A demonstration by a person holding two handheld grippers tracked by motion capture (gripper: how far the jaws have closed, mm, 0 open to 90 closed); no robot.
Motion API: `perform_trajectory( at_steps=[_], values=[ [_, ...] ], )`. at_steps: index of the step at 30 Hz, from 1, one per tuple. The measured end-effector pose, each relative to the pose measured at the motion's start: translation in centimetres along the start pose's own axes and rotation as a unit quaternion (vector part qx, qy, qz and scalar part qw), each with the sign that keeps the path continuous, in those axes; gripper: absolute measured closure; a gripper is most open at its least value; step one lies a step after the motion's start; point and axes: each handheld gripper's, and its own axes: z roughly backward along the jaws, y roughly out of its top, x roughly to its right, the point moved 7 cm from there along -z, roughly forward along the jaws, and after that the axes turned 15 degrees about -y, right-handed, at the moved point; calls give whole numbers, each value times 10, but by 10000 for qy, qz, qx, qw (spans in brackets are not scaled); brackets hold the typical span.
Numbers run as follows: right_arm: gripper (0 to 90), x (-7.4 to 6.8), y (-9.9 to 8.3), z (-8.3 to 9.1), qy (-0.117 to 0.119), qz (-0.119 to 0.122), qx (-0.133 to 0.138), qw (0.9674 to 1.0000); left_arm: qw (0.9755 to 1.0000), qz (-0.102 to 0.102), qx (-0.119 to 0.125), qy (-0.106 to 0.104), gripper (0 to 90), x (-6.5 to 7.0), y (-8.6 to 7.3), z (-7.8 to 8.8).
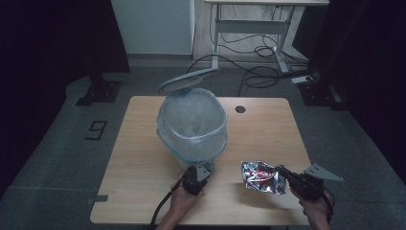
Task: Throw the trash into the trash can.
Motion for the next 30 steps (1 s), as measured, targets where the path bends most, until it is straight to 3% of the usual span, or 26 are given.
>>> perform_trajectory(
  at_steps=[30],
  values=[
    [893,-13,47,15,91,-59,536,9985,10000,-29,12,-3,900,0,0,0]
  ],
)
